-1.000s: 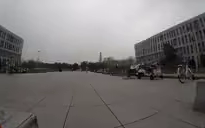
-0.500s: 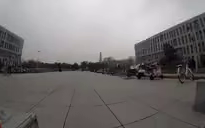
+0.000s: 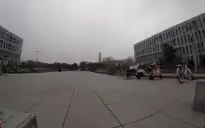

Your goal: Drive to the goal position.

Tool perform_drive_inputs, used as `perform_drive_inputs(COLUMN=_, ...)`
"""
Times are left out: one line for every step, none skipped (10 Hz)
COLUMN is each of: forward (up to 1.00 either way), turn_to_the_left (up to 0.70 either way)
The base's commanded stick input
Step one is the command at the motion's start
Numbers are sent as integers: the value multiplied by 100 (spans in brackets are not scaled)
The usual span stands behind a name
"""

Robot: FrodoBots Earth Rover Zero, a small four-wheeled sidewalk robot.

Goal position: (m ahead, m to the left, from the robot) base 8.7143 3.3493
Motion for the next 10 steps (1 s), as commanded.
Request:
perform_drive_inputs(forward=0, turn_to_the_left=-70)
perform_drive_inputs(forward=0, turn_to_the_left=-70)
perform_drive_inputs(forward=0, turn_to_the_left=-70)
perform_drive_inputs(forward=0, turn_to_the_left=-70)
perform_drive_inputs(forward=0, turn_to_the_left=-70)
perform_drive_inputs(forward=0, turn_to_the_left=-70)
perform_drive_inputs(forward=0, turn_to_the_left=-31)
perform_drive_inputs(forward=0, turn_to_the_left=0)
perform_drive_inputs(forward=0, turn_to_the_left=0)
perform_drive_inputs(forward=0, turn_to_the_left=0)
